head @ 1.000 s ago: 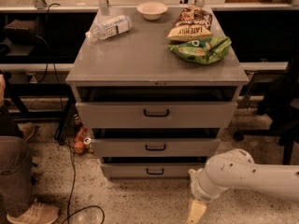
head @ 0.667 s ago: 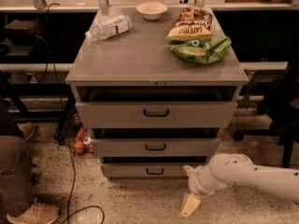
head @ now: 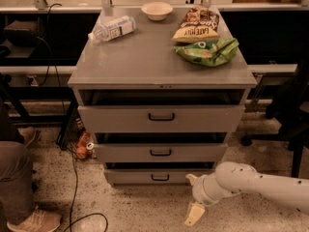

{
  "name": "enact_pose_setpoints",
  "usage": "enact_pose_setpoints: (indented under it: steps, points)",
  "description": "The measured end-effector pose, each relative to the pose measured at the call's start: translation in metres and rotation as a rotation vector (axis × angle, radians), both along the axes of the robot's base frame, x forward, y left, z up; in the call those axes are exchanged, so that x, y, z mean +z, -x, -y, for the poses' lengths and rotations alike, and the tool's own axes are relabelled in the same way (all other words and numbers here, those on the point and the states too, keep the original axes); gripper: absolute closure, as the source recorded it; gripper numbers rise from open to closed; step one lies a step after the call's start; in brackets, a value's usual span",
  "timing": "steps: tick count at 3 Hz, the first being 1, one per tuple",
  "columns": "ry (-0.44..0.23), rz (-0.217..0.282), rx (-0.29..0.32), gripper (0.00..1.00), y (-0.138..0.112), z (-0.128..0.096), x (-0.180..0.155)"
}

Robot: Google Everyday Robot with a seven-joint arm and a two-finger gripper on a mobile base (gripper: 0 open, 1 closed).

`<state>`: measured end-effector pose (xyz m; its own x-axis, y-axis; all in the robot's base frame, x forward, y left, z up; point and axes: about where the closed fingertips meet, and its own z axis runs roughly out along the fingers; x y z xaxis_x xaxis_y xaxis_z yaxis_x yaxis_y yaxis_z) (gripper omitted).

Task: Open bottom drawer

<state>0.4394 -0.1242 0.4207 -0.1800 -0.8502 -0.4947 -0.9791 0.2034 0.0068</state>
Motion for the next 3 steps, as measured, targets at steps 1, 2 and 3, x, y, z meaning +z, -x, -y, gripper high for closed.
enact_pose_setpoints:
  steps: [1,2,3]
  points:
    - [0.018,0.062,0.021,0.00,-0.012,0.010,-0.030]
    - [0.032,0.107,0.037,0.00,-0.030,0.024,-0.071]
    - [0.017,0.155,0.039,0.00,-0.058,0.048,-0.118]
